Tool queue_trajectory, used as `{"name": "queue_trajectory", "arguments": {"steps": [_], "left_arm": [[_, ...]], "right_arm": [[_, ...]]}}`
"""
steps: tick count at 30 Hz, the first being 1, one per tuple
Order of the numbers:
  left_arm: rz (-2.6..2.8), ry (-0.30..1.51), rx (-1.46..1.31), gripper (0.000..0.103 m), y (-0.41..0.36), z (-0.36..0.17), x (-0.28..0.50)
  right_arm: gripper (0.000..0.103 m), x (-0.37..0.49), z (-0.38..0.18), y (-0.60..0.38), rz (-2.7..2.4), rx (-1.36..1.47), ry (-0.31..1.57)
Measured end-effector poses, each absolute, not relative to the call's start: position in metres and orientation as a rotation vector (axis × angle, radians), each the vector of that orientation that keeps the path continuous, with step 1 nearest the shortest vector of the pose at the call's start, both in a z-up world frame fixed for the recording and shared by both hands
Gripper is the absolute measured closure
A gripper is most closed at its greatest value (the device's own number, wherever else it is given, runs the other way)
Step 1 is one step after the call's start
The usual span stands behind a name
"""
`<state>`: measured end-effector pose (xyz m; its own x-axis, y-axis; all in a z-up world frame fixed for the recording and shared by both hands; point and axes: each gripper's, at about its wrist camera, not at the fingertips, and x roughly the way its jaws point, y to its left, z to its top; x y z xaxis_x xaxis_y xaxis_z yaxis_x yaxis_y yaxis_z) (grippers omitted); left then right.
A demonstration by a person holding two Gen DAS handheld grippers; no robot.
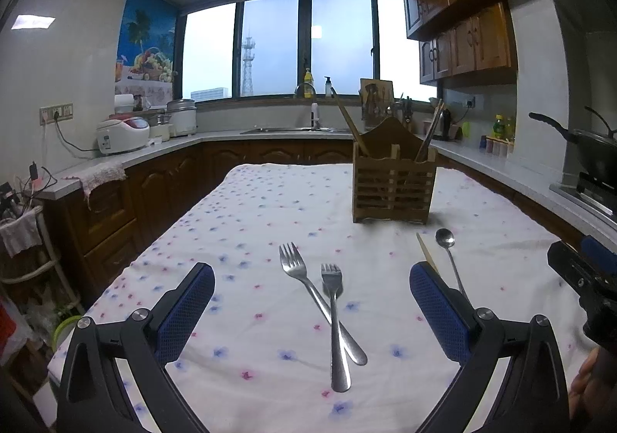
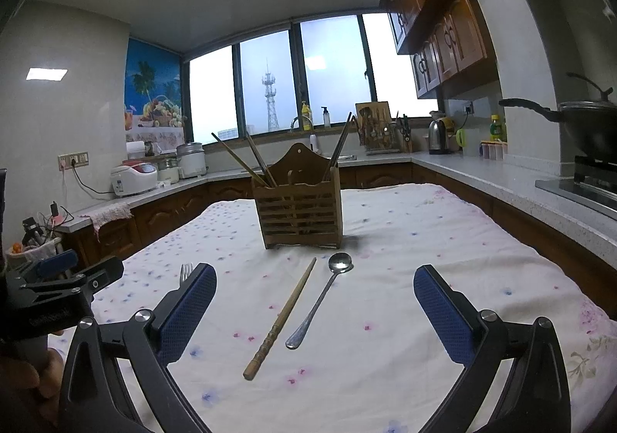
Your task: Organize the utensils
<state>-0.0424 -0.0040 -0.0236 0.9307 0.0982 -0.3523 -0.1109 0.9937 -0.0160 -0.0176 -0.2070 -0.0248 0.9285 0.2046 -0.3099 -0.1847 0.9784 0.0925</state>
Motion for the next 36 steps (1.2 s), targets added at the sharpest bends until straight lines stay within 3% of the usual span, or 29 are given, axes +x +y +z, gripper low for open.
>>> {"name": "queue_trajectory", "arguments": {"steps": [36], "left_arm": [[0.112,0.359,-0.014,0.001,-0.0065,-0.0229,-0.0405]], "right_arm": [[0.0,-0.0176,-0.0227,-0.2053,0.205,0.066,0.326]]}}
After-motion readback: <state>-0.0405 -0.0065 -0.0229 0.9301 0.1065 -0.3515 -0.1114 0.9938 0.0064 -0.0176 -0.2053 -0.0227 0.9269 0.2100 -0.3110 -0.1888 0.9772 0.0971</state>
